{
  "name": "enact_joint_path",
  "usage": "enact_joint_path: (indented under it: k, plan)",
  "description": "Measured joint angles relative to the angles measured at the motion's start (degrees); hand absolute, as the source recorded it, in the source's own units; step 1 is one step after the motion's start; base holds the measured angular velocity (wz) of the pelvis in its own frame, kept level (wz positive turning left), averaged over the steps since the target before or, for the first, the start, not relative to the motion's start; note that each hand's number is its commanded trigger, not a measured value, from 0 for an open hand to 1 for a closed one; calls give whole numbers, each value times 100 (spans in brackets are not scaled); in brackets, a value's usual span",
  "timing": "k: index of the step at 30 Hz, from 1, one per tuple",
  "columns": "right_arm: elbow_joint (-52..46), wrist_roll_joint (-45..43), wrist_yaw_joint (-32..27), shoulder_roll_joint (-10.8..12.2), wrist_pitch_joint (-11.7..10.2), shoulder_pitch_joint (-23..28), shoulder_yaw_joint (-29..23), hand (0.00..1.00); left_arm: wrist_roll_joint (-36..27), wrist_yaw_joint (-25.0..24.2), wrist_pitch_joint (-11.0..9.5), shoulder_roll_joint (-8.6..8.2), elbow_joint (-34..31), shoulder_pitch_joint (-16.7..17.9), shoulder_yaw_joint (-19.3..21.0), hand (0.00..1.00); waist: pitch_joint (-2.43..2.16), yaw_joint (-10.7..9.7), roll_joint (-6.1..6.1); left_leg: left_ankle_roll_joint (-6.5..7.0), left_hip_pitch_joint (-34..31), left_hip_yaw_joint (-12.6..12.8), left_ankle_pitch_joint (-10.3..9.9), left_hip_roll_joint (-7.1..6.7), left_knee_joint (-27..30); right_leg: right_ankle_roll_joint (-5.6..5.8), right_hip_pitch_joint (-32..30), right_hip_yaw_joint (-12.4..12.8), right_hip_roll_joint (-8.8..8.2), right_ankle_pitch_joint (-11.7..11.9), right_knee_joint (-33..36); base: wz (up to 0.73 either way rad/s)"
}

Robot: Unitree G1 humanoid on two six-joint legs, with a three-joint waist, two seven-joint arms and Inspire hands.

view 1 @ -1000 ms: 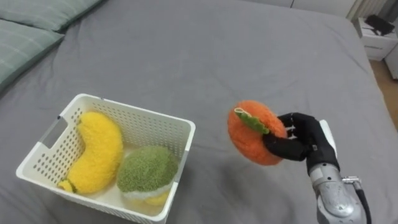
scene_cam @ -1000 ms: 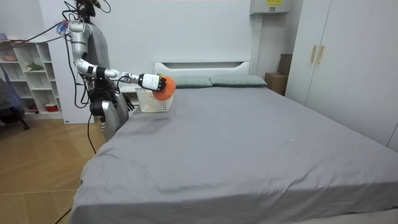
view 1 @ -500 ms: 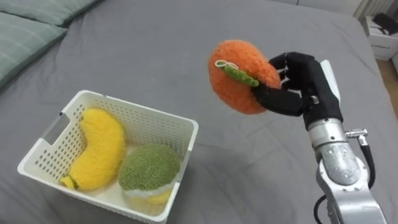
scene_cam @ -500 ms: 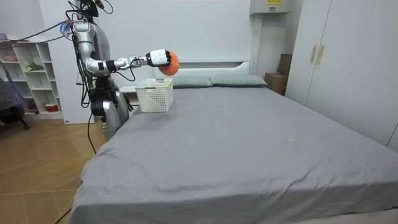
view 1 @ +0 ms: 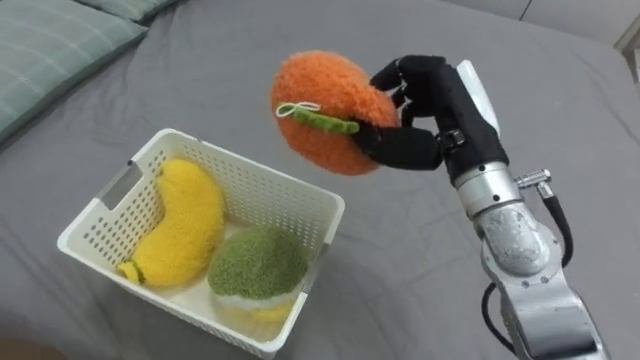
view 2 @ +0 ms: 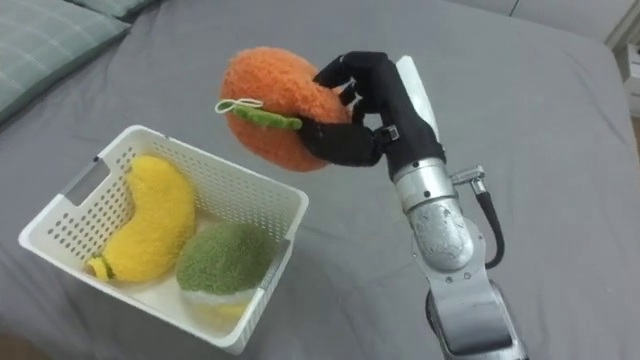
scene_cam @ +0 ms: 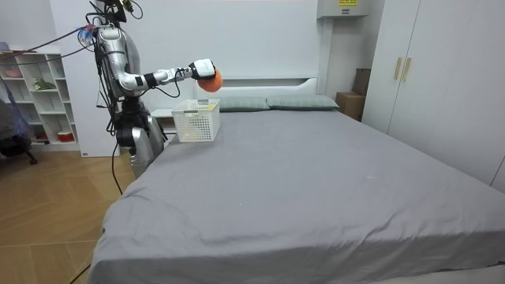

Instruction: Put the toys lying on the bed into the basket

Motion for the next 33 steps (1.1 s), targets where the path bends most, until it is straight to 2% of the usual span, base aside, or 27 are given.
enact_joint_path:
  k: [1, 2, 3, 4, 6, 7, 9, 11, 15, 19, 27, 33]
  plan:
    - [-2, -2, -7, -2, 2, -73, 44, 100, -5, 0, 45, -1, -2, -31, -18, 0, 0, -5, 0, 0, -36, -74, 0, -13, 38, 1, 1, -94, -13, 0, 0, 24]
    - [-2, -17, -11, -3, 23, -113, 84, 89, -6, -2, 46, -2, -2, -45, -24, 0, 0, 13, 0, 0, -34, -83, 0, -15, 49, 1, 1, -96, -15, 0, 0, 19]
    - [-2, -48, -1, -2, 79, -186, 208, 70, -7, -3, 46, 1, -2, -69, -20, 0, 1, 41, 0, 0, -34, -87, 0, -15, 52, 1, 1, -97, -15, 0, 0, 7]
    - [-2, -54, 49, -2, 102, -211, 305, 60, -8, -3, 46, 5, -1, -101, -15, 0, 2, 102, 1, 0, -38, -98, 0, -16, 55, 1, 5, -104, -15, 0, 1, 3]
    - [-2, -66, 119, -6, 118, -212, 430, 17, -10, -3, 45, 6, -2, -147, -15, 0, 2, 173, -2, 1, -83, -133, 0, -25, 61, 1, 6, -170, -21, 0, 1, 13]
    - [-1, -138, 160, -2, 118, -217, 484, 0, -8, -3, 45, 6, -3, -183, -16, 0, 9, 179, -14, 4, -126, -227, 0, -51, 72, 4, 2, -244, -38, -2, 0, 24]
    - [0, -225, 225, -3, 134, -216, 531, 0, -9, -2, 44, 4, -20, -215, -20, 0, 27, 195, -33, 6, -163, -300, 0, -79, 98, 15, -1, -258, -52, -8, 0, 24]
    - [0, -256, 245, 0, 197, -218, 603, 0, -8, 0, 44, 9, -35, -224, -22, 0, 29, 205, -59, 12, -232, -375, 1, -101, 152, 16, -11, -379, -69, -9, 0, 19]
    - [5, -585, 359, 16, 336, -218, 645, 0, 7, 1, 49, 16, -161, -220, -9, 0, 20, 460, -136, 23, -256, -400, 10, -111, 169, 16, -14, -412, -77, -9, 1, 7]
    - [5, -612, 364, 15, 362, -217, 686, 0, 3, 4, 68, 17, -240, -215, -3, 0, 35, 587, -149, 29, -263, -435, 17, -121, 205, 16, 3, -480, -87, -9, 1, 7]
    - [13, -780, 369, 14, 387, -217, 693, 0, 1, 4, 158, 17, -239, -152, 0, 0, 47, 624, -133, 34, -320, -571, 19, -169, 249, 28, 6, -528, -107, -16, 3, 8]
    - [23, -774, 369, 8, 471, -201, 770, 0, 0, 19, 165, 23, -234, -110, 14, 0, 34, 615, -156, 36, -324, -576, 20, -176, 257, 28, 10, -556, -109, -16, 4, 0]
